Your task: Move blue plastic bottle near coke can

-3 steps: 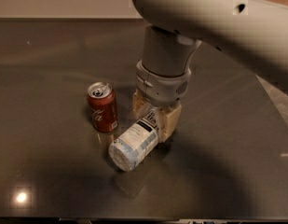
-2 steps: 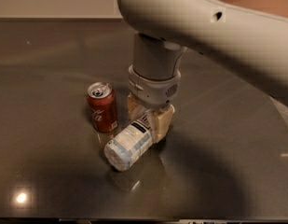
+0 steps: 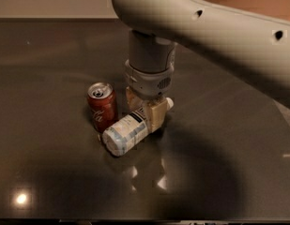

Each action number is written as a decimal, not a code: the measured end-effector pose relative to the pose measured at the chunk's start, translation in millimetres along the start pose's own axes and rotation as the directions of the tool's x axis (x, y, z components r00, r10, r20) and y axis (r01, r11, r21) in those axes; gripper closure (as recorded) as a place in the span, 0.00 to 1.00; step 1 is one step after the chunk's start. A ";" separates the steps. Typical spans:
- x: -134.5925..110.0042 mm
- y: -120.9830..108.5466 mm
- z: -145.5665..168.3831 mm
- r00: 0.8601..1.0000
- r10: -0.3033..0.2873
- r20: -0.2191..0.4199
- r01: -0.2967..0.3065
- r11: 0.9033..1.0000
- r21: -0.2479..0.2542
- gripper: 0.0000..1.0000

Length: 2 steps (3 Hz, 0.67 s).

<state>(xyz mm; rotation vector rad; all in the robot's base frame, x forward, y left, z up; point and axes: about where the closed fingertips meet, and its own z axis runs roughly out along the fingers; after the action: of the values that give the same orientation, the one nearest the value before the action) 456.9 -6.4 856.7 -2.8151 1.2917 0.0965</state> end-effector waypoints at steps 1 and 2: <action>-1.5 -1.5 -0.2 1.000 -0.004 0.000 0.004 1.000 0.012 0.12; -1.9 -3.5 -0.3 1.000 -0.004 0.000 0.004 1.000 0.021 0.00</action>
Offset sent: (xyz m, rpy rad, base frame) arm 0.0002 0.0019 0.0003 0.0074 -0.0080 0.0022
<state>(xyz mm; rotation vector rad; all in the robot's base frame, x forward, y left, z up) 458.4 -2.7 857.2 -2.7997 1.2796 0.0819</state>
